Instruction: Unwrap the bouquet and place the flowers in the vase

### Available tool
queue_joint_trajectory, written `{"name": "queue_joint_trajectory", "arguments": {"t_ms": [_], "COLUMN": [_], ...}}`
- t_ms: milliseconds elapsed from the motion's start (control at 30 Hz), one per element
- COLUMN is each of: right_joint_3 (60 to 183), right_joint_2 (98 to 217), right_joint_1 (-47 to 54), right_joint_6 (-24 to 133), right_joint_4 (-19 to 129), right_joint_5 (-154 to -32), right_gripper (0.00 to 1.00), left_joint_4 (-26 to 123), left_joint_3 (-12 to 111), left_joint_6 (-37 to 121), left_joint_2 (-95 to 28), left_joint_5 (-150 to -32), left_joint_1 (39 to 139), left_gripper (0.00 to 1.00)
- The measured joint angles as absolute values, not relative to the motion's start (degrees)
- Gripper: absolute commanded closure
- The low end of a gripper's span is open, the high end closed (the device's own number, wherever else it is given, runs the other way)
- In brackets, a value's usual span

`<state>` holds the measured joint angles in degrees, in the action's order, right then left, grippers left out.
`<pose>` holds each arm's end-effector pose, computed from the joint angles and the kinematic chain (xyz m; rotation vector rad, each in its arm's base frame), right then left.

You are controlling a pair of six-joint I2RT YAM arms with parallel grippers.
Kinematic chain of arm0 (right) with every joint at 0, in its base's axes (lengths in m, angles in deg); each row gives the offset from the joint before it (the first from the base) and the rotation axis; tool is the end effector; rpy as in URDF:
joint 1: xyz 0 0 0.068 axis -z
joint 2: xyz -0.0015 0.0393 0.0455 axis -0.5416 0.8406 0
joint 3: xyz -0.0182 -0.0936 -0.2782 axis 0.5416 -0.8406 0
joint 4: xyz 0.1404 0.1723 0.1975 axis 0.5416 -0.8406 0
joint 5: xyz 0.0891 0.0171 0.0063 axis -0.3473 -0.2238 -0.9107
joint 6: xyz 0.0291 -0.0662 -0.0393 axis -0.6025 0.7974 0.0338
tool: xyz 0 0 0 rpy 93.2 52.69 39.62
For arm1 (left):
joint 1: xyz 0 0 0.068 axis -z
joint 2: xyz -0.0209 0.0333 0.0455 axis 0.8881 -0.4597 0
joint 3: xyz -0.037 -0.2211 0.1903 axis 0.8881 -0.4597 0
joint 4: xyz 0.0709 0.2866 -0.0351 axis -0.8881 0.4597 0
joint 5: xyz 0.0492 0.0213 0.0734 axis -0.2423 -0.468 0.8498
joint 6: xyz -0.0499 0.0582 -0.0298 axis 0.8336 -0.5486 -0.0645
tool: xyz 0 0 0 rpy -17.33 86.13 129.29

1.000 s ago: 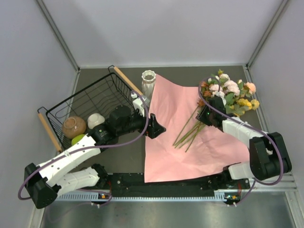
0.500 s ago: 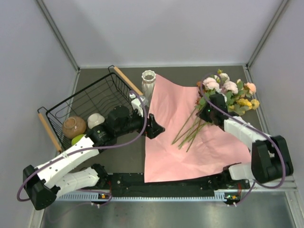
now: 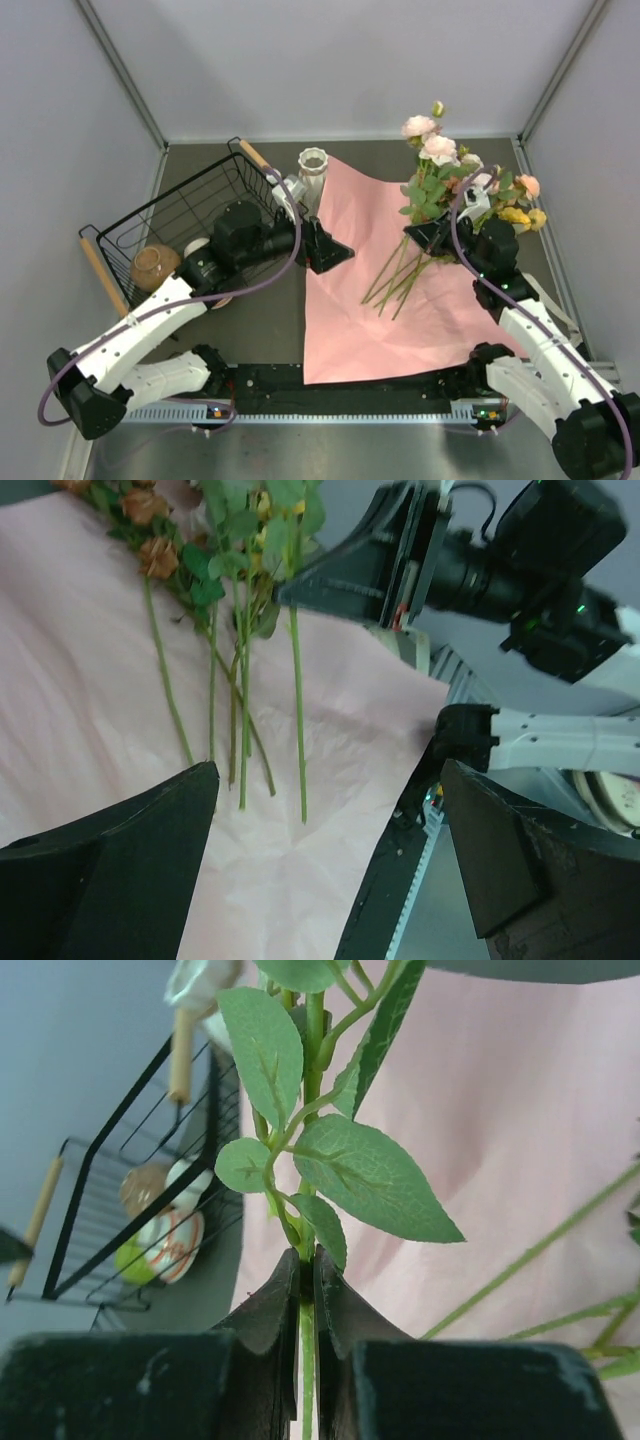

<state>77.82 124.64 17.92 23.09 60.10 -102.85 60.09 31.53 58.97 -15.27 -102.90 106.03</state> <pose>0.2428 0.0868 0.2795 0.1481 1.8483 0.9332 0.1924 -0.2156 0.3705 0.5184 1.8652 -1.1833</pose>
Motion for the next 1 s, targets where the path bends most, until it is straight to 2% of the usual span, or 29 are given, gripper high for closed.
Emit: {"name": "queue_joint_trajectory", "arguments": {"t_ms": [267, 467, 567, 667, 700, 800, 833, 900, 933, 1000], "right_joint_3": [74.5, 74.5, 74.5, 74.5, 74.5, 74.5, 74.5, 74.5, 74.5, 74.5], "right_joint_2": [118.3, 114.8, 114.7, 114.7, 114.7, 114.7, 114.7, 114.7, 114.7, 114.7], "right_joint_1": [14.6, 8.2, 6.3, 5.0, 4.7, 3.5, 3.2, 2.8, 2.7, 2.5], "right_joint_6": [26.6, 28.6, 29.1, 29.4, 29.5, 29.7, 29.7, 30.0, 30.1, 30.3], "right_joint_4": [68.4, 69.2, 68.8, 68.0, 67.9, 67.8, 67.8, 67.7, 67.6, 67.3], "right_joint_5": [-120.0, -125.0, -126.0, -126.1, -126.2, -126.4, -126.4, -126.5, -126.5, -126.4], "right_gripper": [1.00, 1.00, 1.00, 1.00, 1.00, 1.00, 1.00, 1.00, 1.00, 1.00], "left_joint_4": [52.5, 46.1, 42.6, 40.2, 39.2, 36.3, 35.7, 34.6, 34.4, 34.5], "left_joint_3": [41.1, 42.8, 42.8, 42.8, 42.9, 43.4, 43.6, 44.1, 44.3, 44.8], "left_joint_6": [65.3, 70.7, 73.6, 76.0, 76.7, 78.0, 78.2, 78.5, 78.5, 78.0], "left_joint_2": [-24.2, -31.8, -34.8, -36.0, -36.1, -36.1, -36.1, -36.1, -36.1, -36.1], "left_joint_5": [-113.6, -120.8, -123.9, -125.4, -125.8, -126.1, -126.0, -125.7, -125.5, -125.1], "left_joint_1": [102.0, 101.2, 101.2, 101.2, 101.2, 101.2, 101.2, 101.2, 101.2, 101.2], "left_gripper": [0.01, 0.02, 0.07, 0.22, 0.32, 0.41, 0.50, 0.60, 0.72, 0.85]}}
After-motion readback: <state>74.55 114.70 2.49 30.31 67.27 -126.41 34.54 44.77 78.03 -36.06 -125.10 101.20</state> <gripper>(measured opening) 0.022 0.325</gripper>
